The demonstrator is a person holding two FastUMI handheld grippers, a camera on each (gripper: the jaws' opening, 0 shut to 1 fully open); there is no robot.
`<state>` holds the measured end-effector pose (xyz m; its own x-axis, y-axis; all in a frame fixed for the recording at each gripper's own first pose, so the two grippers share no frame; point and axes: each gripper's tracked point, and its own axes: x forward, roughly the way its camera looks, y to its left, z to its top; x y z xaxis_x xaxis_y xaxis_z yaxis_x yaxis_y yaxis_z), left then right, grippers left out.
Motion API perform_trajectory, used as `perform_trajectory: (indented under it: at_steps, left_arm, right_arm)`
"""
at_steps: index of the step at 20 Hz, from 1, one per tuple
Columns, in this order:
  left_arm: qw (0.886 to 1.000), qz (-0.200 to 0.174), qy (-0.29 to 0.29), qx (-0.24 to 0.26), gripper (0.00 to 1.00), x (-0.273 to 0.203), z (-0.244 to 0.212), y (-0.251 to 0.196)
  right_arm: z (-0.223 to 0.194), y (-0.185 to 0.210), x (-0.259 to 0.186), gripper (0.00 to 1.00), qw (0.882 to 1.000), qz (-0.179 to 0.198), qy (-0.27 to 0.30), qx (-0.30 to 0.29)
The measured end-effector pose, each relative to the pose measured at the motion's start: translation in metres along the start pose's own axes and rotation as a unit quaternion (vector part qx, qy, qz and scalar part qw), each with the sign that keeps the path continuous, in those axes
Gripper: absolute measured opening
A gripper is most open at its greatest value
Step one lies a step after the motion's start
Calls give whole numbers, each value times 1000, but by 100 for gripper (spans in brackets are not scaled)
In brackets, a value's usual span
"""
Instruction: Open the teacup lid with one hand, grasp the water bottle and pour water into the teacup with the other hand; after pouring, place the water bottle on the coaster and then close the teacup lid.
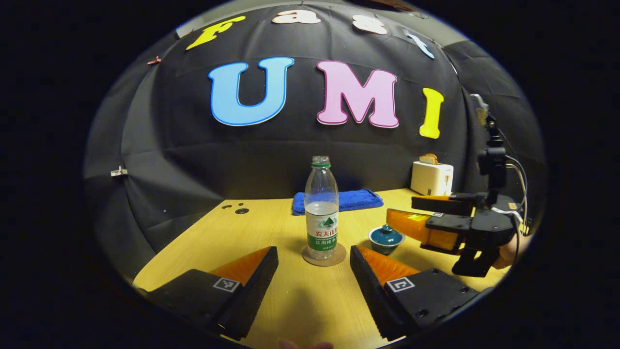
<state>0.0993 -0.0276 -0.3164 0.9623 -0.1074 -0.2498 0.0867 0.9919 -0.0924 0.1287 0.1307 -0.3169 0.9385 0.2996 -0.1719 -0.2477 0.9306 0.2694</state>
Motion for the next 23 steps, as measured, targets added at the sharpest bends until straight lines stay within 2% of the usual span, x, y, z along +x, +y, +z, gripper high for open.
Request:
perform_trajectory:
  at_steps: [5,9,13,19,23]
  left_arm:
    - [1000,13,-13,-10,94,-22,68,2]
    - [1000,7,-27,2,94,-43,129,3]
    - [999,3,-33,-12,94,-67,173,0]
    - [999,10,-41,-25,94,-94,207,5]
    - [998,16,-50,-20,94,-108,215,7]
  right_arm:
    - [82,6,-46,100,1000,-13,-16,5]
    - [145,3,-79,100,999,-25,-22,3]
    - [197,4,-116,100,999,-35,-24,3]
    - [238,-2,-158,100,997,-71,-35,-19]
    - [248,-3,-174,100,996,-74,-43,-25]
